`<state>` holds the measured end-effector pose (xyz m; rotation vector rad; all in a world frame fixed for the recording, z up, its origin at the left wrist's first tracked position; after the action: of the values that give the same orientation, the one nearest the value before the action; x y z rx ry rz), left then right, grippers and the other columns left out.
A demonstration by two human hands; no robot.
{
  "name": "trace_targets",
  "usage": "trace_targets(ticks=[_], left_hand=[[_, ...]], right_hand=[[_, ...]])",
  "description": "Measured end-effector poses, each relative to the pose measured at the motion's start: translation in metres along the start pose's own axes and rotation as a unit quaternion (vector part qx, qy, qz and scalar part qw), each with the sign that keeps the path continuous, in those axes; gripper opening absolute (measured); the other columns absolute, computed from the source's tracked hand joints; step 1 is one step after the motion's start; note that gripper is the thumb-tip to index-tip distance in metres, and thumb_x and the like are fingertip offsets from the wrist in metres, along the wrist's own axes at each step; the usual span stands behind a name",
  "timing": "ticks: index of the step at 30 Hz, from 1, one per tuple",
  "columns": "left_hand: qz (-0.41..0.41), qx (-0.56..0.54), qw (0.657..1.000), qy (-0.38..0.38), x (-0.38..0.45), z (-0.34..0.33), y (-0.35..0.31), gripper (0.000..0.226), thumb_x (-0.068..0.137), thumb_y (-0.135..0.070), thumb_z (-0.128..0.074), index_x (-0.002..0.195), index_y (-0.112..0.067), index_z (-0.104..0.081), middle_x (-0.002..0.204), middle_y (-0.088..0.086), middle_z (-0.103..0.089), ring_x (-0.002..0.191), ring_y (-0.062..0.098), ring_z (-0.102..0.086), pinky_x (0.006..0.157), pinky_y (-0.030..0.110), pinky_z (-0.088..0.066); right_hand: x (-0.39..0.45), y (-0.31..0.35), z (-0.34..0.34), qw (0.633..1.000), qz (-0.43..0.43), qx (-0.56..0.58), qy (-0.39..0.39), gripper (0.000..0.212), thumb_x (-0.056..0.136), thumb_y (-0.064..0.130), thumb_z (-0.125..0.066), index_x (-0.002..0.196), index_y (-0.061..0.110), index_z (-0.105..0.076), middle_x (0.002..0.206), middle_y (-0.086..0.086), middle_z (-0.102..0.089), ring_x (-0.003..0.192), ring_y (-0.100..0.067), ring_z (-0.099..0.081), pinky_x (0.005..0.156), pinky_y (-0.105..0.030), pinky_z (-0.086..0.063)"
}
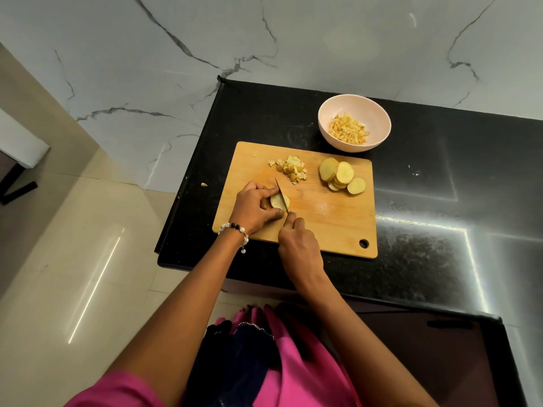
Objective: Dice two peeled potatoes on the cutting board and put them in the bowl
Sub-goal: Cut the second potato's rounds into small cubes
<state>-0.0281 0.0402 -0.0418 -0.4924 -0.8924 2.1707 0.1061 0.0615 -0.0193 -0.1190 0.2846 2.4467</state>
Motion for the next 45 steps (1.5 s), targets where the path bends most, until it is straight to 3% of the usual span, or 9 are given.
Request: trace_targets(ticks=[3, 7, 10, 14, 22, 30, 36, 41, 45], left_hand=[[-0.001, -0.005, 1.0, -0.01, -0.001, -0.001, 0.001, 0.06, 0.068, -0.024, -0.083, 0.123, -0.015, -0.062, 0.1, -0.001, -0.048, 0.075, 0.01, -0.05, 0.078, 0.01, -0.037], [-0.004, -0.011, 1.0, -0.021, -0.003, -0.003, 0.003, 0.059, 0.069, -0.024, -0.082, 0.124, -0.014, -0.062, 0.104, -0.002, -0.048, 0.082, 0.008, -0.047, 0.075, 0.003, -0.033], [-0.004, -0.007, 1.0, -0.018, -0.002, -0.003, 0.004, 0.06, 0.07, -0.025, -0.082, 0.125, -0.014, -0.061, 0.105, -0.002, -0.047, 0.082, 0.008, -0.047, 0.069, -0.005, -0.03], [-0.011, -0.007, 1.0, -0.018, -0.003, -0.003, 0.005, 0.062, 0.07, -0.025, -0.082, 0.126, -0.013, -0.059, 0.105, -0.001, -0.049, 0.081, 0.009, -0.049, 0.069, -0.003, -0.032], [-0.015, -0.009, 0.999, -0.039, -0.005, 0.001, 0.007, 0.059, 0.067, -0.023, -0.084, 0.121, -0.011, -0.063, 0.097, 0.001, -0.049, 0.074, 0.007, -0.047, 0.068, -0.004, -0.032], [-0.001, -0.024, 0.999, -0.047, -0.004, 0.0, 0.006, 0.058, 0.067, -0.022, -0.084, 0.12, -0.009, -0.064, 0.1, 0.002, -0.046, 0.076, 0.009, -0.047, 0.077, 0.008, -0.038], [-0.006, -0.028, 0.998, -0.064, -0.006, -0.001, 0.007, 0.057, 0.066, -0.022, -0.085, 0.118, -0.009, -0.065, 0.098, 0.0, -0.044, 0.07, 0.004, -0.042, 0.071, 0.001, -0.036], [-0.016, -0.022, 0.998, -0.053, -0.007, -0.002, 0.007, 0.058, 0.069, -0.023, -0.083, 0.121, -0.009, -0.063, 0.102, 0.0, -0.045, 0.071, 0.006, -0.043, 0.068, 0.0, -0.036], [-0.024, -0.008, 0.999, -0.038, -0.007, 0.0, 0.009, 0.061, 0.072, -0.019, -0.081, 0.127, -0.009, -0.058, 0.104, 0.0, -0.044, 0.069, 0.004, -0.042, 0.071, 0.005, -0.038]], right_hand=[[-0.003, -0.001, -0.003, 0.999, -0.005, 0.026, -0.023, 0.052, 0.091, -0.007, -0.036, 0.141, -0.014, -0.024, 0.115, -0.028, -0.052, 0.081, -0.039, -0.062, 0.064, -0.039, -0.048], [-0.033, -0.009, -0.016, 0.999, -0.004, 0.015, -0.035, 0.057, 0.058, -0.014, -0.071, 0.113, -0.017, -0.058, 0.076, -0.021, -0.06, 0.039, -0.027, -0.052, 0.033, -0.026, -0.035], [-0.04, -0.013, -0.013, 1.0, -0.013, 0.021, -0.009, 0.055, 0.067, -0.01, -0.065, 0.121, -0.014, -0.054, 0.085, -0.023, -0.062, 0.048, -0.033, -0.057, 0.038, -0.031, -0.037], [-0.027, -0.013, -0.001, 0.997, -0.015, 0.065, -0.029, 0.053, 0.094, 0.002, -0.035, 0.145, -0.004, -0.024, 0.123, -0.022, -0.051, 0.091, -0.038, -0.059, 0.069, -0.04, -0.045], [-0.01, -0.009, 0.001, 0.998, -0.005, 0.053, -0.013, 0.052, 0.096, 0.003, -0.03, 0.147, -0.002, -0.019, 0.129, -0.022, -0.047, 0.097, -0.038, -0.057, 0.075, -0.039, -0.043], [0.004, 0.004, -0.004, 1.0, 0.005, 0.021, -0.019, 0.05, 0.094, -0.004, -0.03, 0.143, -0.012, -0.022, 0.117, -0.028, -0.051, 0.085, -0.041, -0.062, 0.067, -0.04, -0.048], [-0.031, -0.007, -0.016, 0.999, 0.006, -0.007, -0.036, 0.056, 0.056, -0.011, -0.074, 0.111, -0.016, -0.06, 0.072, -0.02, -0.059, 0.037, -0.027, -0.051, 0.031, -0.026, -0.036], [-0.037, -0.009, -0.003, 0.999, -0.007, 0.054, 0.002, 0.054, 0.092, 0.0, -0.036, 0.145, -0.005, -0.024, 0.122, -0.022, -0.05, 0.09, -0.04, -0.059, 0.066, -0.04, -0.042], [-0.028, -0.008, 0.002, 0.997, -0.008, 0.074, -0.03, 0.054, 0.094, 0.004, -0.035, 0.146, -0.003, -0.022, 0.126, -0.023, -0.049, 0.093, -0.039, -0.058, 0.069, -0.04, -0.043]])
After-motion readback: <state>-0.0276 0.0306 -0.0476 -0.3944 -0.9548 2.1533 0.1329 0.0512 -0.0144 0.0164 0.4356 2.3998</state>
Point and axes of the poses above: each hand's wrist, its own x-axis towards the middle knuckle, its own z-axis out of the back of the hand, y = z × x, the point moved 3 cm from there along x, towards the middle knuckle
